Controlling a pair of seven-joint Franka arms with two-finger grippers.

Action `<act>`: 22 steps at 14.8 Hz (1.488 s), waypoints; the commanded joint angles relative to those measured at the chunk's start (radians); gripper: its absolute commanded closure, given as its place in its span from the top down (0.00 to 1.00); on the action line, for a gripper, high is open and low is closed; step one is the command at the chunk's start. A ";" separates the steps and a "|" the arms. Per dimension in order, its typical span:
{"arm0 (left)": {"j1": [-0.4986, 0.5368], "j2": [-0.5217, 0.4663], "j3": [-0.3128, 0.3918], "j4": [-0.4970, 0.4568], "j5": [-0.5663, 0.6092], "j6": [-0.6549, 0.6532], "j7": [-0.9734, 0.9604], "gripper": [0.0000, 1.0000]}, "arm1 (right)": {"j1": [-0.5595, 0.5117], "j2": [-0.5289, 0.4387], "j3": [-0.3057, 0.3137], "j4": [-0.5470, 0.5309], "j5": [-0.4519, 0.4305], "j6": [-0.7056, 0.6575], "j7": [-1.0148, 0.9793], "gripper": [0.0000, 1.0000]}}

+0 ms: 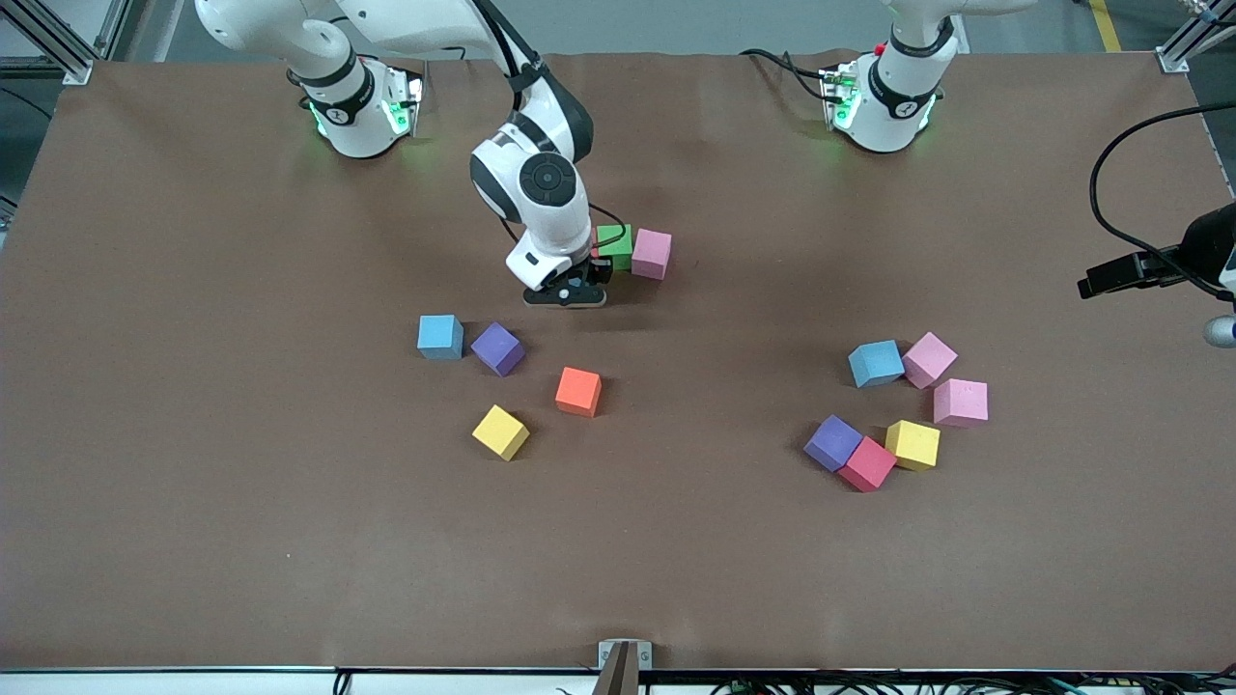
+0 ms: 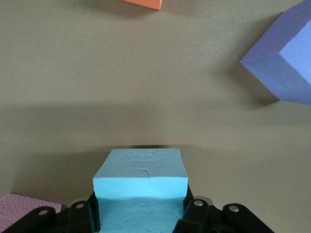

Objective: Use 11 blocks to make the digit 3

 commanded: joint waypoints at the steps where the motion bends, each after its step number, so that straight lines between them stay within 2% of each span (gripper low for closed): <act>1: 0.005 0.004 0.001 0.004 -0.014 -0.013 0.008 1.00 | 0.015 0.015 -0.005 0.002 0.004 0.030 -0.007 0.03; 5: 0.002 0.044 0.002 0.010 -0.008 0.010 0.009 1.00 | 0.020 0.024 -0.005 0.002 0.004 0.035 -0.007 0.03; 12: -0.003 0.160 0.001 0.030 -0.011 0.132 0.019 1.00 | 0.037 0.032 -0.005 -0.006 0.004 0.050 -0.007 0.03; 18: -0.076 0.162 -0.009 0.027 -0.026 0.125 -0.021 1.00 | 0.046 0.040 -0.005 -0.011 0.006 0.056 -0.005 0.04; 22: -0.104 0.193 -0.044 0.027 -0.054 0.160 -0.089 1.00 | 0.053 0.043 -0.005 -0.009 0.006 0.058 -0.004 0.04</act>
